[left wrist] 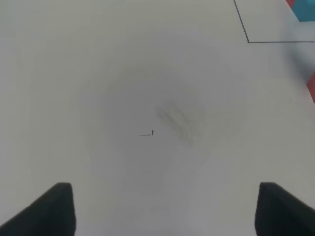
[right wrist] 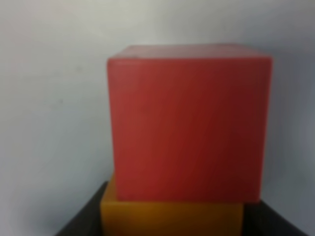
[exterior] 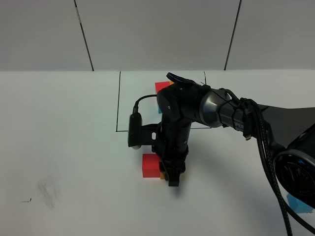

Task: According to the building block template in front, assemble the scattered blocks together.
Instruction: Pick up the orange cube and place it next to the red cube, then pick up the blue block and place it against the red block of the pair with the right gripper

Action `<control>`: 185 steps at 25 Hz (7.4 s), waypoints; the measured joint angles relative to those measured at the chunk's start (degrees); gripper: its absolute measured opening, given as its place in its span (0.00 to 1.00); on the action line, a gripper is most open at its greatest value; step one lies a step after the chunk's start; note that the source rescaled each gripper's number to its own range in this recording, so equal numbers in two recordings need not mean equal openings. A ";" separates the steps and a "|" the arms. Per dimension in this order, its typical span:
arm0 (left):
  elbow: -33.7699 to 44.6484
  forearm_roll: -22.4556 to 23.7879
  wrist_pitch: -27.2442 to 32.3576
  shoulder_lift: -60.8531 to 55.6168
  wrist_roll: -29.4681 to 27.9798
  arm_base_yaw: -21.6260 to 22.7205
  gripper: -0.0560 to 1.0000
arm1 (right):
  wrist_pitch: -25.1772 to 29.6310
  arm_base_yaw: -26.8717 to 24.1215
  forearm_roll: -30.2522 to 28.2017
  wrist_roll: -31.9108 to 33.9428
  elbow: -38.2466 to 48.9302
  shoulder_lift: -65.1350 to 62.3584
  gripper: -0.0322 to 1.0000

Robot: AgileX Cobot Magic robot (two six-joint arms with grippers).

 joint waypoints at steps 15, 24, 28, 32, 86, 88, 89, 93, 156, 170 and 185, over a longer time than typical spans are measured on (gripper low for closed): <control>0.00 0.00 0.00 0.00 0.00 0.00 0.80 | -2.71 0.00 0.92 0.06 0.00 0.00 0.03; 0.00 0.00 0.00 0.00 0.00 0.00 0.80 | -3.25 0.00 1.03 0.06 0.00 0.06 0.03; 0.00 0.00 0.00 0.00 0.00 0.00 0.80 | -3.25 0.00 1.03 0.26 0.00 0.06 0.03; 0.00 0.00 0.00 0.00 0.00 0.00 0.80 | -3.25 0.00 1.03 0.33 0.00 0.06 0.03; 0.00 0.00 0.00 0.00 0.00 0.00 0.80 | 10.85 -6.16 -15.35 35.93 0.10 -15.46 0.74; 0.00 0.00 0.00 0.00 0.00 0.00 0.80 | 10.85 -8.63 -14.00 36.51 0.51 -17.76 0.74; 0.00 0.00 0.00 0.00 0.00 0.00 0.80 | 10.79 -10.05 -13.37 36.78 0.95 -19.11 0.74; 0.00 0.00 0.00 0.00 0.00 0.00 0.80 | 10.84 -15.56 -11.91 37.80 5.01 -25.16 0.71; 0.00 0.00 0.00 0.00 0.00 0.00 0.80 | -14.40 -27.86 -18.21 65.24 54.40 -48.12 0.60; 0.00 0.00 0.00 0.00 0.00 0.00 0.80 | -16.18 -31.17 -13.80 62.28 54.61 -48.12 0.60; 0.00 0.00 0.00 0.00 0.00 0.00 0.80 | -22.48 -31.17 -10.76 60.03 58.73 -39.44 0.60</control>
